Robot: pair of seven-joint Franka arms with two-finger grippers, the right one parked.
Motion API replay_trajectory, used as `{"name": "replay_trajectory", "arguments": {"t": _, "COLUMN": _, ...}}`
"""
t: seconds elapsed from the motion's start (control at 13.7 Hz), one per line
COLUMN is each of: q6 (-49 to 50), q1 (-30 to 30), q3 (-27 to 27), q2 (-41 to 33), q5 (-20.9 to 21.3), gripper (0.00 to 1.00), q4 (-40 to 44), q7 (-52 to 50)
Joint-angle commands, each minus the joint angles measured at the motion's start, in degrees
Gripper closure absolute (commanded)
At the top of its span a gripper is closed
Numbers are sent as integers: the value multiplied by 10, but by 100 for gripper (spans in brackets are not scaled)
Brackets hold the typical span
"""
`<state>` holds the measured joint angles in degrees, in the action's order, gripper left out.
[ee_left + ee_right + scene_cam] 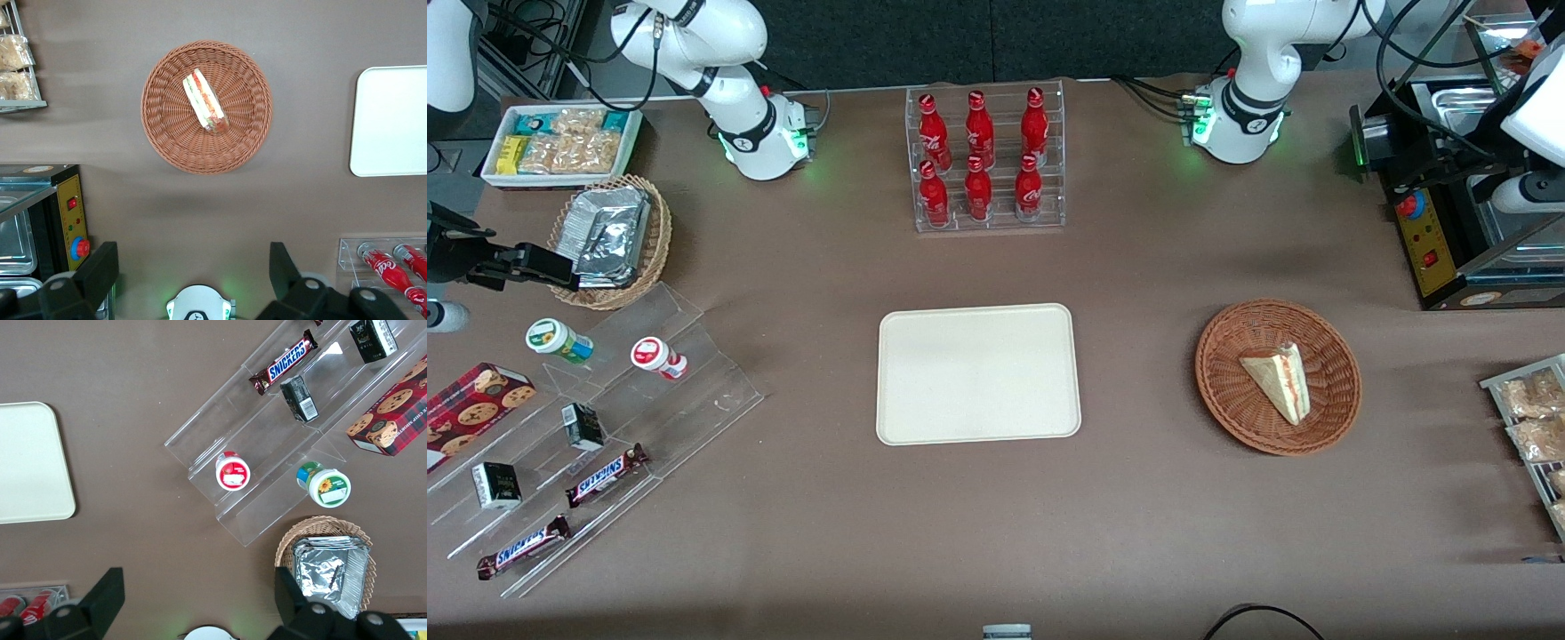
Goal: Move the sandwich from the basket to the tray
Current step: 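Move the left gripper down over the wrapped sandwich in the wicker basket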
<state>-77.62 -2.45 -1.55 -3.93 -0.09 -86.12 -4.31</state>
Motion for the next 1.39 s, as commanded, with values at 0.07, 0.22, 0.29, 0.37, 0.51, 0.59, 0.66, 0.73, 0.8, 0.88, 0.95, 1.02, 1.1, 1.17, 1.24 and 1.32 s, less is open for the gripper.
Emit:
{"name": "replay_trajectory", "arguments": {"t": 0.07, "q6": 7, "q1": -3, "q3": 8, "q2": 5, "q5": -6, "gripper": 0, "q4": 3, "q7": 4}}
{"name": "replay_trajectory", "arguments": {"t": 0.22, "q6": 1, "q1": -2, "q3": 8, "q2": 30, "q5": 0, "gripper": 0, "q4": 2, "q7": -14}}
{"name": "replay_trajectory", "arguments": {"t": 0.29, "q6": -4, "q1": 7, "q3": 12, "q2": 36, "q5": 0, "gripper": 0, "q4": -3, "q7": -17}}
{"name": "replay_trajectory", "arguments": {"t": 0.37, "q6": -20, "q1": 16, "q3": 13, "q2": 51, "q5": 3, "gripper": 0, "q4": -6, "q7": -27}}
{"name": "replay_trajectory", "arguments": {"t": 0.51, "q6": -68, "q1": 16, "q3": 13, "q2": 72, "q5": 7, "gripper": 0, "q4": -31, "q7": -160}}
{"name": "replay_trajectory", "arguments": {"t": 0.59, "q6": -112, "q1": 15, "q3": 13, "q2": 70, "q5": 8, "gripper": 0, "q4": -67, "q7": -216}}
{"name": "replay_trajectory", "arguments": {"t": 0.66, "q6": -148, "q1": 15, "q3": 13, "q2": 65, "q5": 8, "gripper": 0, "q4": -103, "q7": -253}}
{"name": "replay_trajectory", "arguments": {"t": 0.73, "q6": -179, "q1": 15, "q3": 13, "q2": 60, "q5": 8, "gripper": 0, "q4": -136, "q7": -291}}
{"name": "replay_trajectory", "arguments": {"t": 0.8, "q6": -218, "q1": 16, "q3": 13, "q2": 58, "q5": 9, "gripper": 0, "q4": -171, "q7": -321}}
{"name": "replay_trajectory", "arguments": {"t": 0.88, "q6": -277, "q1": 15, "q3": 13, "q2": 49, "q5": 8, "gripper": 0, "q4": -217, "q7": -344}}
{"name": "replay_trajectory", "arguments": {"t": 0.95, "q6": -324, "q1": 15, "q3": 13, "q2": 46, "q5": 8, "gripper": 0, "q4": -254, "q7": -364}}
{"name": "replay_trajectory", "arguments": {"t": 1.02, "q6": -362, "q1": 14, "q3": 13, "q2": 46, "q5": 9, "gripper": 0, "q4": -287, "q7": -383}}
{"name": "replay_trajectory", "arguments": {"t": 1.1, "q6": -396, "q1": 13, "q3": 12, "q2": 45, "q5": 9, "gripper": 0, "q4": -315, "q7": -397}}
{"name": "replay_trajectory", "arguments": {"t": 1.17, "q6": -422, "q1": 12, "q3": 12, "q2": 44, "q5": 9, "gripper": 0, "q4": -340, "q7": -407}}
{"name": "replay_trajectory", "arguments": {"t": 1.24, "q6": -447, "q1": 12, "q3": 12, "q2": 40, "q5": 9, "gripper": 0, "q4": -365, "q7": -417}}
{"name": "replay_trajectory", "arguments": {"t": 1.32, "q6": -477, "q1": 11, "q3": 11, "q2": 36, "q5": 9, "gripper": 0, "q4": -390, "q7": -429}}
